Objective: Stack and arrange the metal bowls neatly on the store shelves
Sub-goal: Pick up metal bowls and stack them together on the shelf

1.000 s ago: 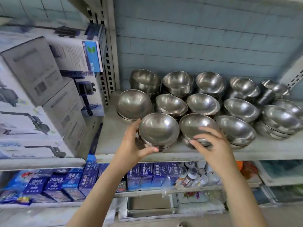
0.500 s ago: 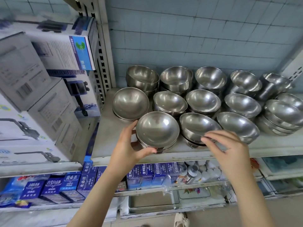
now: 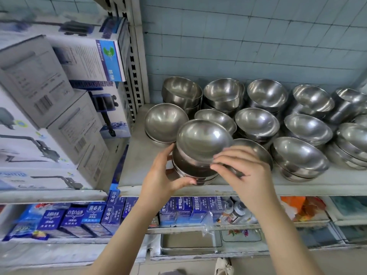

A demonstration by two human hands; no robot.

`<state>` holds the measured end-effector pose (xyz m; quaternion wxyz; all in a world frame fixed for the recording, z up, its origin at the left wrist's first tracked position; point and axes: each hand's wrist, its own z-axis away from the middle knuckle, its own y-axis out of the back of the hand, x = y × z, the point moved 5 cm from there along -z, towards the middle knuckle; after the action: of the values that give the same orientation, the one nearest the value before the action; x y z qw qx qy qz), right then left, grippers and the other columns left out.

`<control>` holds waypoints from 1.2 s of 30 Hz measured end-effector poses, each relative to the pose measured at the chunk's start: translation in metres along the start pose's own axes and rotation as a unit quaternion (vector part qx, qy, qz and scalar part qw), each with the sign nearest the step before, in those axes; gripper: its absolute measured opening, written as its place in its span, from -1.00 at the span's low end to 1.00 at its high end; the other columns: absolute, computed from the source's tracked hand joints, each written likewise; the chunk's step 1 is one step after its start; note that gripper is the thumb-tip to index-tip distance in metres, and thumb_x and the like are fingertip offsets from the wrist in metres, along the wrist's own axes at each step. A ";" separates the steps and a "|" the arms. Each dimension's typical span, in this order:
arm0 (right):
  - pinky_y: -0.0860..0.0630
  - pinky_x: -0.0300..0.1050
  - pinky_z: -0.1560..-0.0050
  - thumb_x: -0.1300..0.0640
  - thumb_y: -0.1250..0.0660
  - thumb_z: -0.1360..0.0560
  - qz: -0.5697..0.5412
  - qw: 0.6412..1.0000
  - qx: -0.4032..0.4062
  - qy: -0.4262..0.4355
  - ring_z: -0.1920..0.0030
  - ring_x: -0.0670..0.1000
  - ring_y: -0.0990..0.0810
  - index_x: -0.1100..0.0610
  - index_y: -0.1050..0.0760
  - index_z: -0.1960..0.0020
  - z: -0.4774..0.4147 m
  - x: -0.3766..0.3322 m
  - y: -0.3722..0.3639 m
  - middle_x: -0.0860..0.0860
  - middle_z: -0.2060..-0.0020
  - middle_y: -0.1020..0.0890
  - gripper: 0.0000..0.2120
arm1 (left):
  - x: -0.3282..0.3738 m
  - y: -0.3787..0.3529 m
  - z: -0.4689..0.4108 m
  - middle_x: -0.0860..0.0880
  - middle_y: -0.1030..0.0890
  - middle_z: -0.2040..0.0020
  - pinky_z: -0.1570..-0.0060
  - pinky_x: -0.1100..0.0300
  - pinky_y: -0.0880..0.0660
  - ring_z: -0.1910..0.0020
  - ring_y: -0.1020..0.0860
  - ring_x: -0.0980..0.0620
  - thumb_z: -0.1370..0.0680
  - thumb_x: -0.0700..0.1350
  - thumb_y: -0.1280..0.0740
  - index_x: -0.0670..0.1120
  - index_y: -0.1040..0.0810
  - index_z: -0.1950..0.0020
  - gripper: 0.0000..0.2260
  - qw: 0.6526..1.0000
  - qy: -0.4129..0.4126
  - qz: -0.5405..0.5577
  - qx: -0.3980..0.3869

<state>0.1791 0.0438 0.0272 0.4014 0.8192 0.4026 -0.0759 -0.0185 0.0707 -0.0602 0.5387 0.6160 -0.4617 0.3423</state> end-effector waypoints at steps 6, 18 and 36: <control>-0.53 -0.10 -0.08 0.07 -0.46 -0.43 -0.017 0.999 -0.045 -0.008 -0.01 -0.02 -0.59 0.15 -0.72 0.11 0.012 0.007 -0.018 -0.06 0.14 -0.71 -0.84 | -0.003 0.002 -0.001 0.41 -0.39 -0.29 -0.24 0.03 -0.50 -0.31 -0.39 0.33 -0.17 0.46 -0.45 0.36 -0.21 -0.37 -0.17 1.000 -0.007 -0.021 0.021; -0.29 -0.30 -0.38 -0.11 -0.41 -0.42 -0.051 0.989 -0.117 -0.078 -0.35 -0.15 -0.43 0.01 -0.58 -0.25 0.013 0.015 -0.003 -0.19 -0.20 -0.58 -0.57 | -0.001 0.003 0.000 0.42 -0.38 -0.26 -0.13 0.30 -0.40 -0.26 -0.34 0.47 -0.14 0.51 -0.39 0.26 -0.23 -0.41 -0.10 0.999 -0.008 -0.039 0.023; -0.48 -0.38 -0.05 0.30 -0.55 -0.34 0.060 0.975 -0.018 -0.211 0.08 -0.08 -0.64 0.15 -0.72 0.09 0.052 0.058 0.047 -0.01 0.15 -0.68 -0.84 | -0.006 0.004 -0.002 0.42 -0.35 -0.23 -0.06 0.42 -0.33 -0.19 -0.30 0.59 -0.13 0.46 -0.46 0.20 -0.24 -0.40 -0.08 0.999 0.012 -0.037 0.017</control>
<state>0.2620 0.0250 -0.0055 0.4961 0.7998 0.2603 -0.2153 -0.0239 0.0737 -0.0641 0.5460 0.6373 -0.4263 0.3377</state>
